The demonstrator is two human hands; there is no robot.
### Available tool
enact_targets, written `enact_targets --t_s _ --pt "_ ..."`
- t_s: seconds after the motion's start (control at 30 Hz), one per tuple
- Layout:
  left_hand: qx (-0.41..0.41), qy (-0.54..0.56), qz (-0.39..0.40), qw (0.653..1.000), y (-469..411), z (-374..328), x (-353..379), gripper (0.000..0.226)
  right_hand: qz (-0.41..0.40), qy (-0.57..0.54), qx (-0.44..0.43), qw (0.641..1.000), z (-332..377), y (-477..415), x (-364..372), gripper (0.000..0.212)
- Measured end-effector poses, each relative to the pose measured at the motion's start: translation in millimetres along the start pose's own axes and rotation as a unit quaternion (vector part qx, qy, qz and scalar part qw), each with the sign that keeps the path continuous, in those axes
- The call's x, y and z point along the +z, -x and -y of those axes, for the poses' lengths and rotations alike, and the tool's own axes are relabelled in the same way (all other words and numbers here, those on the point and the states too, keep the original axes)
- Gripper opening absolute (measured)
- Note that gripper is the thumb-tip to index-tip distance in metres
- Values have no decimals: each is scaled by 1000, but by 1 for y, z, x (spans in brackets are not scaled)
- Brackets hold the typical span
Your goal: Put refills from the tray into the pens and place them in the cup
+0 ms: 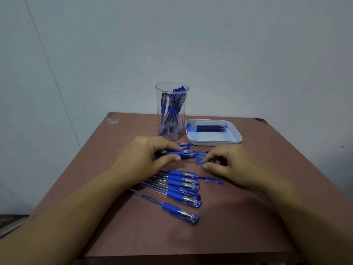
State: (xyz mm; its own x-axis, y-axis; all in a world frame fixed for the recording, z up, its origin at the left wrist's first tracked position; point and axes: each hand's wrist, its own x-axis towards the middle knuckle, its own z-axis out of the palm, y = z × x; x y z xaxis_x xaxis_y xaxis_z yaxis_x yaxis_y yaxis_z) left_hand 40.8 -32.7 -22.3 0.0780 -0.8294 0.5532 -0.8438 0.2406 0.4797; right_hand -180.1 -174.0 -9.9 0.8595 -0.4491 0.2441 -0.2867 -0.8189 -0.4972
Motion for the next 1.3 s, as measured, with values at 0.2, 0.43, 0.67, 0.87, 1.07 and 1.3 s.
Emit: enact_targets --t_s 0.2,0.43,0.67,0.87,1.07,1.3 --pt "2 -6 -4 1000 0 0 -1 31 -146 -185 -7 972 5 0 0 14" --pt "15 12 -5 1000 0 -2 4 26 -123 -202 -25 971 15 -2 14 15" --pt "23 19 -4 1000 1 -3 7 30 -114 -172 -58 977 14 -3 21 17" --pt "27 2 -8 1000 1 -1 10 31 -111 -103 -75 986 12 -4 24 8" --pt "35 17 -15 999 0 -3 10 29 -123 -68 -107 984 11 -4 23 19" --pt "45 15 -14 999 1 -4 10 30 -132 -10 -136 982 8 -6 20 21"
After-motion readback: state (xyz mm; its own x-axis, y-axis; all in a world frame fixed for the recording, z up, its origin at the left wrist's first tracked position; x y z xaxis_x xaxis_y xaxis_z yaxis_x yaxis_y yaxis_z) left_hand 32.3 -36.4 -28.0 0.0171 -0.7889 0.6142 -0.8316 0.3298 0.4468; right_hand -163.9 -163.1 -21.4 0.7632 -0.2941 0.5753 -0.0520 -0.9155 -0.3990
